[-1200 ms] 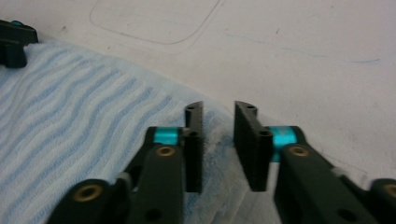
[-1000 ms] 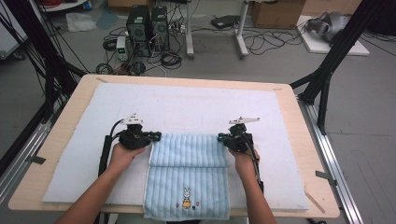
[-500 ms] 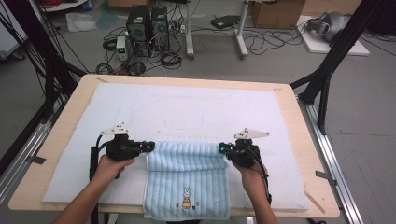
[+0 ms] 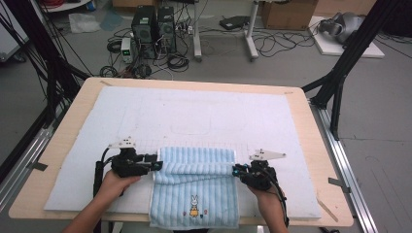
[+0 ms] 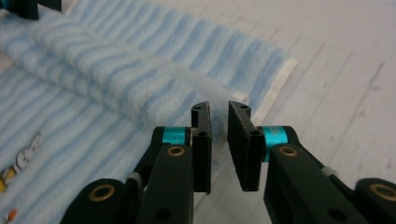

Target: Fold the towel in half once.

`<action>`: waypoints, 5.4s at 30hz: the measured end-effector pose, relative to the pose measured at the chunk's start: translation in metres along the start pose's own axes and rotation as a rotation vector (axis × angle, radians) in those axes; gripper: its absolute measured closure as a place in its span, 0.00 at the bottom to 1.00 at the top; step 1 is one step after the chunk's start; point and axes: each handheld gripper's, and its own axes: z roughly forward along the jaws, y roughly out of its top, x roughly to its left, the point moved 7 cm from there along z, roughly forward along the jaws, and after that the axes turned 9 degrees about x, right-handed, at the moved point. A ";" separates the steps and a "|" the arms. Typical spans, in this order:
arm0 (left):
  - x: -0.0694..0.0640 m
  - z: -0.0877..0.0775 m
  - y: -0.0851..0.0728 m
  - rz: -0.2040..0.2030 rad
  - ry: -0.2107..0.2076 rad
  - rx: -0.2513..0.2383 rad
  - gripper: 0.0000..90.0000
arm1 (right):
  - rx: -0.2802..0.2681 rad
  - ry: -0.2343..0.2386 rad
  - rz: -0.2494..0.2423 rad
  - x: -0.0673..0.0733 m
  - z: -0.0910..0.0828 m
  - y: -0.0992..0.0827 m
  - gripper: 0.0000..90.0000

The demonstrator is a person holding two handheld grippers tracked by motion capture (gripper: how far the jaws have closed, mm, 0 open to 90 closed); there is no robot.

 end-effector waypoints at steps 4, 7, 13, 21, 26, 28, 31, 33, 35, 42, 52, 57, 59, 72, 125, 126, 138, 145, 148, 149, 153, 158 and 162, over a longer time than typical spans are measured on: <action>0.015 -0.007 0.015 -0.048 0.042 -0.059 0.49 | -0.092 -0.032 0.063 -0.014 -0.005 0.020 0.74; 0.023 0.003 0.013 -0.071 0.062 0.002 0.54 | -0.070 -0.058 0.094 -0.028 0.005 0.028 0.73; 0.026 0.025 0.005 -0.065 0.105 0.089 0.62 | 0.038 -0.061 0.096 -0.031 0.035 0.024 0.68; 0.029 0.032 0.009 -0.058 0.162 0.096 0.96 | 0.074 -0.054 0.076 -0.030 0.044 0.020 0.95; 0.039 0.031 0.020 -0.099 0.158 0.055 0.97 | 0.034 -0.091 0.037 -0.031 0.044 0.027 0.96; 0.042 0.031 0.029 -0.106 0.148 0.029 0.97 | 0.009 -0.101 0.049 -0.035 0.043 0.033 0.96; 0.050 0.034 0.042 -0.102 0.156 0.018 0.97 | -0.010 -0.116 0.055 -0.040 0.044 0.042 0.96; 0.055 0.037 0.052 -0.098 0.161 0.003 0.97 | -0.021 -0.123 0.074 -0.046 0.046 0.048 0.96; 0.060 0.041 0.062 -0.094 0.163 0.002 0.97 | -0.027 -0.140 0.081 -0.052 0.049 0.055 0.96; 0.080 0.054 0.086 -0.102 0.163 -0.007 0.97 | -0.035 -0.174 0.103 -0.073 0.060 0.080 0.96; 0.099 0.064 0.084 -0.182 0.170 0.012 0.83 | -0.007 -0.210 0.111 -0.088 0.079 0.099 0.94; 0.096 0.049 0.086 -0.225 0.106 -0.039 0.56 | -0.052 -0.183 0.160 -0.089 0.073 0.099 0.67; 0.089 0.046 0.085 -0.217 0.066 -0.031 0.57 | -0.062 -0.171 0.156 -0.086 0.069 0.099 0.66; 0.055 0.058 0.056 -0.084 0.003 0.085 0.80 | 0.044 -0.021 0.094 -0.064 0.072 0.084 0.73; -0.023 0.003 0.001 0.154 -0.092 -0.026 0.94 | -0.127 0.077 -0.058 0.004 -0.010 0.018 0.90; -0.024 0.003 -0.001 0.156 -0.094 -0.023 0.94 | -0.120 0.078 -0.062 0.005 -0.010 0.016 0.90; -0.016 -0.008 0.000 0.083 -0.098 -0.067 0.67 | -0.116 0.156 -0.042 0.007 -0.013 0.004 0.81; 0.005 -0.003 0.016 0.042 -0.004 -0.073 0.61 | -0.110 0.046 0.000 -0.009 -0.004 0.015 0.72; 0.015 0.003 0.025 0.000 0.024 -0.076 0.60 | -0.114 -0.028 0.029 -0.022 0.004 0.024 0.73; 0.019 0.007 0.027 -0.004 0.044 -0.068 0.61 | -0.114 -0.045 0.045 -0.027 0.007 0.026 0.74; 0.037 0.023 0.037 -0.038 0.115 -0.048 0.62 | -0.083 -0.104 0.068 -0.042 0.020 0.037 0.72; 0.048 0.039 0.048 -0.045 0.165 -0.033 0.63 | -0.047 -0.141 0.085 -0.055 0.040 0.052 0.69; 0.058 0.047 0.063 -0.080 0.176 -0.056 0.64 | -0.069 -0.142 0.123 -0.066 0.048 0.069 0.68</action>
